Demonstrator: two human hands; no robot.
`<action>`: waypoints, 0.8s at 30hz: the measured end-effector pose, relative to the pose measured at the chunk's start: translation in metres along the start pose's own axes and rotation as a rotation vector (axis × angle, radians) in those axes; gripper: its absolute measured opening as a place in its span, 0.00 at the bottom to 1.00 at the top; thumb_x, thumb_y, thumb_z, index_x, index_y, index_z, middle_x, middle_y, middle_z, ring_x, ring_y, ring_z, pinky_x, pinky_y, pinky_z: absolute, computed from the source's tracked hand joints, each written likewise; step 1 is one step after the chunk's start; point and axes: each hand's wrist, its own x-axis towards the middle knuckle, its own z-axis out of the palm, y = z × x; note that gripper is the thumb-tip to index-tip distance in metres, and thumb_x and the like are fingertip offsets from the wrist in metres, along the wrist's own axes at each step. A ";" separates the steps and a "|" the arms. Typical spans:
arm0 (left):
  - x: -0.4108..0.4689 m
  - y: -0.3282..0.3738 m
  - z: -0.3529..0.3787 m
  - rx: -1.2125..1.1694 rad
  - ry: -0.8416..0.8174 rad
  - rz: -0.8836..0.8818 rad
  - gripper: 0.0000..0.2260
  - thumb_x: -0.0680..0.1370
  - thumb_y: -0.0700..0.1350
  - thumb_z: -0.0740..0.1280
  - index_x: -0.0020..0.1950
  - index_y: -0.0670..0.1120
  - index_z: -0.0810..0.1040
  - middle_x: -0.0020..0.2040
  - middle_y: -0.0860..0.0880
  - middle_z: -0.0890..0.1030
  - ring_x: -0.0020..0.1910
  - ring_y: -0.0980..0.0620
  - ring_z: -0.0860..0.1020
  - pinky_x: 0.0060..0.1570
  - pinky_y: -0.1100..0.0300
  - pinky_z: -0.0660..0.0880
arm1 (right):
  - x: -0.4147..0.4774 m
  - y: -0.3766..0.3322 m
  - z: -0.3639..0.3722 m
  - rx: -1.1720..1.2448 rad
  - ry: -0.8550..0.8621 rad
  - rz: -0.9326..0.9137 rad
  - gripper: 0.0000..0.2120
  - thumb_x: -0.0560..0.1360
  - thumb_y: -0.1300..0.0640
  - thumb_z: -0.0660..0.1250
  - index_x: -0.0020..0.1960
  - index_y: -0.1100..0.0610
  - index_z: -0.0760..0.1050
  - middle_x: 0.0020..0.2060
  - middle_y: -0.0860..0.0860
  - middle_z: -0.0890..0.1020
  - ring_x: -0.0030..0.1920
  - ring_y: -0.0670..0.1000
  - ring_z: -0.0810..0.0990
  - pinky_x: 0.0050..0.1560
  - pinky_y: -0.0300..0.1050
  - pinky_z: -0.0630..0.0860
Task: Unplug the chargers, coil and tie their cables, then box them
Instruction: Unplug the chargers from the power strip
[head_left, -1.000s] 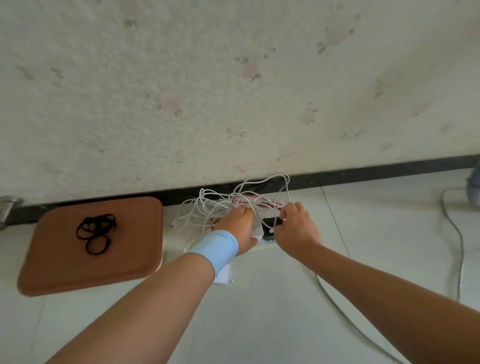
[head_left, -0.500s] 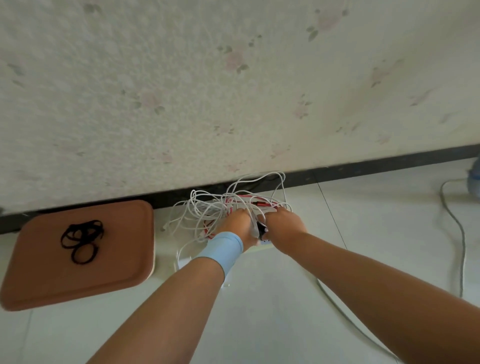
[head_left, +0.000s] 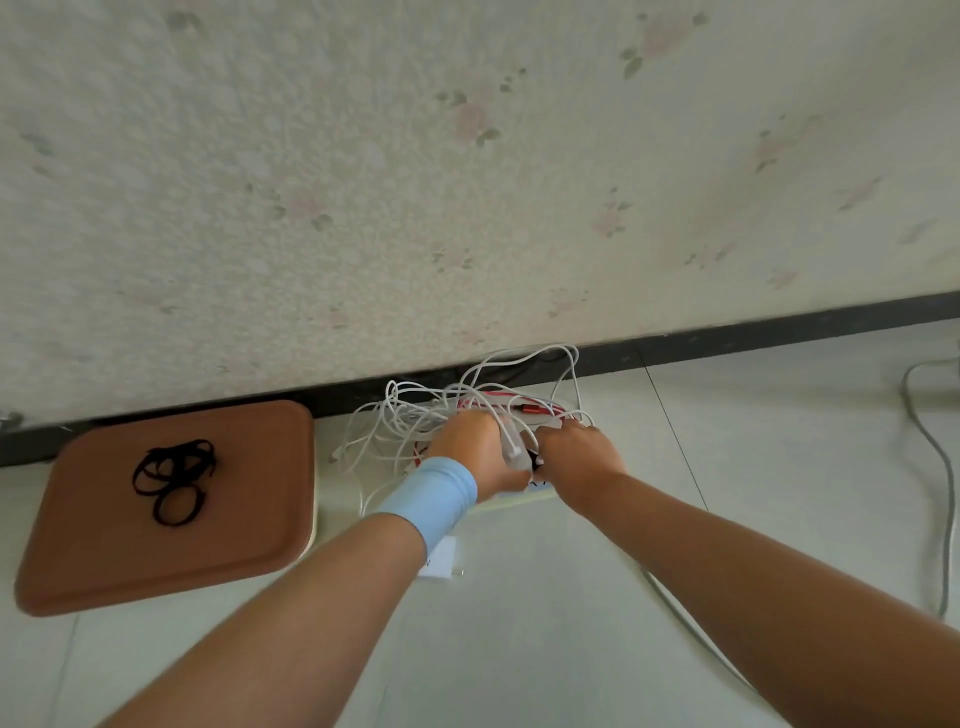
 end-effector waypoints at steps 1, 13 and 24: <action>-0.003 -0.002 -0.007 -0.059 0.041 0.003 0.08 0.69 0.49 0.67 0.33 0.48 0.73 0.31 0.51 0.77 0.31 0.51 0.75 0.31 0.62 0.71 | -0.001 0.000 0.000 0.003 -0.002 0.005 0.13 0.82 0.53 0.64 0.64 0.56 0.74 0.59 0.54 0.80 0.64 0.57 0.76 0.60 0.47 0.72; -0.048 -0.061 -0.016 -0.284 0.005 0.012 0.15 0.64 0.53 0.74 0.48 0.54 0.77 0.52 0.57 0.73 0.49 0.56 0.76 0.46 0.61 0.73 | -0.042 -0.039 -0.022 0.158 -0.114 0.232 0.07 0.78 0.57 0.60 0.52 0.55 0.76 0.44 0.52 0.78 0.46 0.53 0.79 0.42 0.45 0.74; -0.079 -0.109 -0.024 -0.519 -0.114 -0.229 0.27 0.62 0.56 0.77 0.60 0.53 0.77 0.50 0.51 0.83 0.50 0.50 0.82 0.58 0.51 0.78 | -0.017 -0.110 -0.020 0.617 -0.127 -0.082 0.35 0.74 0.48 0.75 0.75 0.52 0.63 0.65 0.52 0.76 0.62 0.55 0.77 0.60 0.48 0.76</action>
